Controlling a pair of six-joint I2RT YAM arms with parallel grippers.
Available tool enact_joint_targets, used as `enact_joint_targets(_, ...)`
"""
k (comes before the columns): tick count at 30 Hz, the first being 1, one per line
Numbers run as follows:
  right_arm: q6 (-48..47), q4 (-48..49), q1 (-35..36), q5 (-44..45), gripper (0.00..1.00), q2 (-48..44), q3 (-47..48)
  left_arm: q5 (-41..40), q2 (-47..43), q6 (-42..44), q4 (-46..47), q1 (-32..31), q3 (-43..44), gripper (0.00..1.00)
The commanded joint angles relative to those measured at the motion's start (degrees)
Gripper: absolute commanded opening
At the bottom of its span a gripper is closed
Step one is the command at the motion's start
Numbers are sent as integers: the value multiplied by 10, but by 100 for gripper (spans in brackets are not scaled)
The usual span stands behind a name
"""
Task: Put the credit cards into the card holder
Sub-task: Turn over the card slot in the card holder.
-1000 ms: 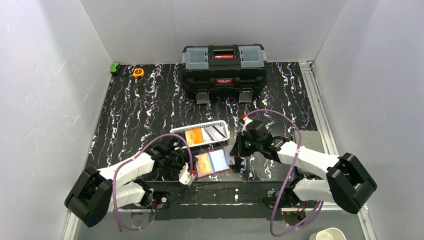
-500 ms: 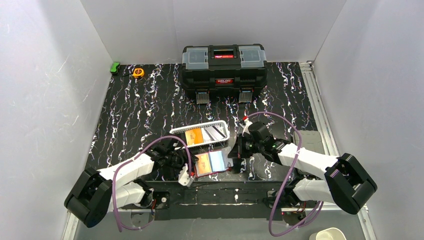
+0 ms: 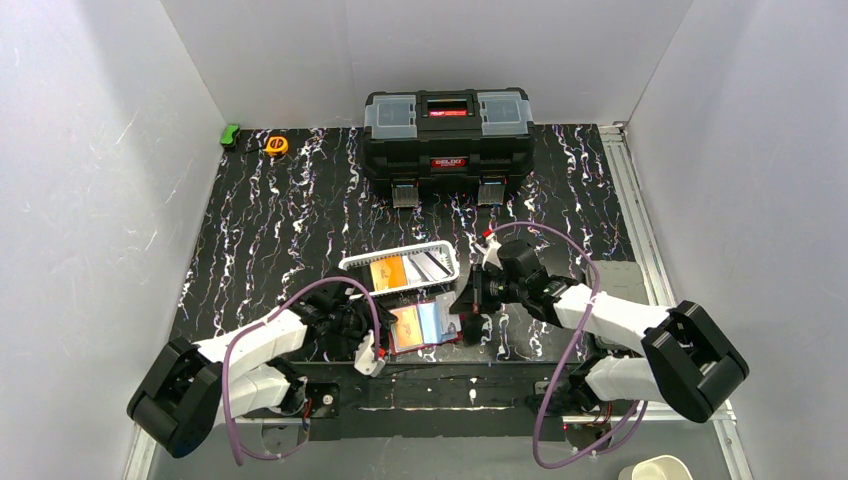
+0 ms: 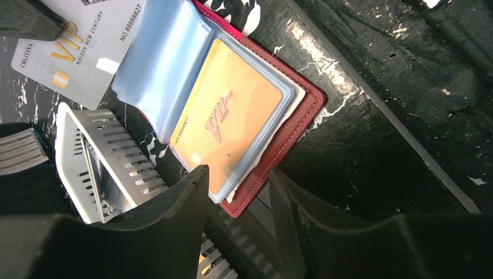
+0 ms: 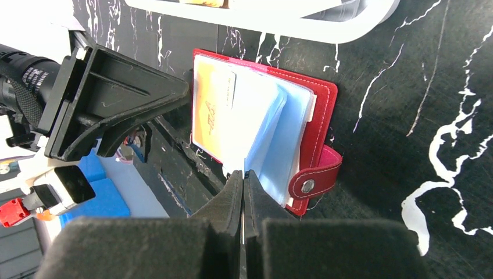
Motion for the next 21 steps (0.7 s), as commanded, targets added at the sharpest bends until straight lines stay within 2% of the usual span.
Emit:
enact_joint_targets(1,8,28,-3,-30,1,20,2,10,-4,9,-25,-4,-16,42)
enact_joint_targets(5,-6,-32,-3,-2,1,18,11,12,-8,11,-24,-5,-19,41)
enact_joint_targets(11,-52,-127,-5,51,1,-36,25,11,-14,14,-24,-6,-22,41)
enact_joint_targets(21,-52,-101,-12,-2,1,4,41,6,-18,23,-24,-6,-26,40)
